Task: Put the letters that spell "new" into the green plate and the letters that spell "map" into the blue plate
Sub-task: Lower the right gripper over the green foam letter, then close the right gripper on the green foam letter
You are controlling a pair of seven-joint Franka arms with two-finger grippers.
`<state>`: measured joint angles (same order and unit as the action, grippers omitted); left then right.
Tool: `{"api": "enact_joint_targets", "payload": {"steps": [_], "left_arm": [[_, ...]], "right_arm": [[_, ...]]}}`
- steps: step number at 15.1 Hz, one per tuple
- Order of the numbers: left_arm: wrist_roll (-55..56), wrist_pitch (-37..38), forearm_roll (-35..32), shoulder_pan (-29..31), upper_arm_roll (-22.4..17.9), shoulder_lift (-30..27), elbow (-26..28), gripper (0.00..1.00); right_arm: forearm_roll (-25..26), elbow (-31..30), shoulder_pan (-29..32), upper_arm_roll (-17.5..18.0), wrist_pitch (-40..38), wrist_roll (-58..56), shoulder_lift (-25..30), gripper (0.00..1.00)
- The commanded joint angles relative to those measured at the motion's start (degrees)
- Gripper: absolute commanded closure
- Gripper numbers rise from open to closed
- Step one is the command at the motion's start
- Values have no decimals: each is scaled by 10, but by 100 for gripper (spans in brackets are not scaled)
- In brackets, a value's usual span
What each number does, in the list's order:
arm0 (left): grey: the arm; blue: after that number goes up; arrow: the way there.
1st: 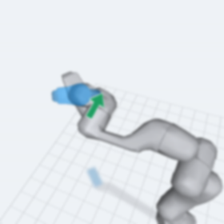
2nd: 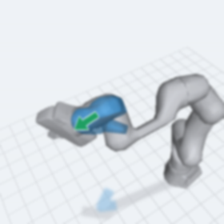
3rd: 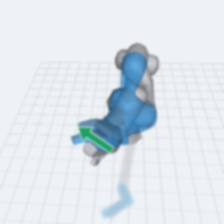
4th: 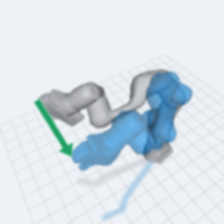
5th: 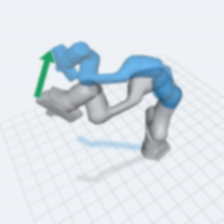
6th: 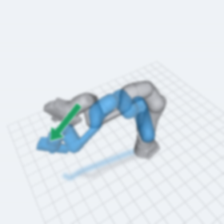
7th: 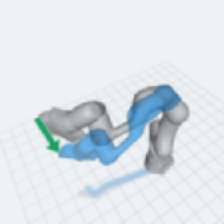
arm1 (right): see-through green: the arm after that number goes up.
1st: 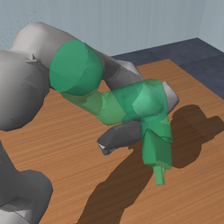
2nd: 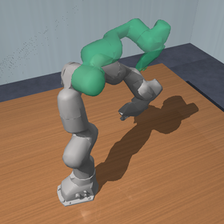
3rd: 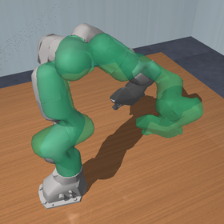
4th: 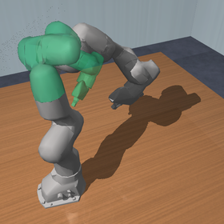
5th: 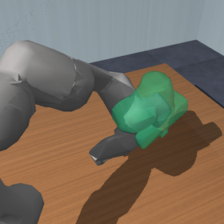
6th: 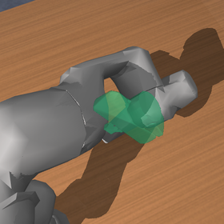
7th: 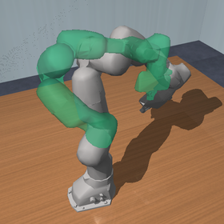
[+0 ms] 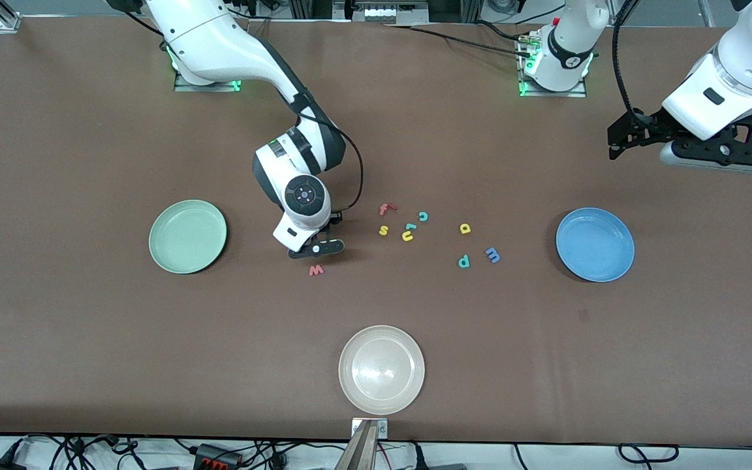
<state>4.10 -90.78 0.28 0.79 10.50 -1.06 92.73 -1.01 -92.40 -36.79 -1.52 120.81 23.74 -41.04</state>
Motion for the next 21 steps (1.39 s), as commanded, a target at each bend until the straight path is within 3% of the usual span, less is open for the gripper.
{"api": "enact_joint_targets", "payload": {"steps": [1,21], "left_arm": [[7,15,-8,-2,1,9,-20,0],[7,15,-8,-2,1,9,-20,0]], "right_arm": [[-5,-14,-3,-3,16,-24,2,46],[-8,-17,-7,-3,39,-25,-10,55]]}}
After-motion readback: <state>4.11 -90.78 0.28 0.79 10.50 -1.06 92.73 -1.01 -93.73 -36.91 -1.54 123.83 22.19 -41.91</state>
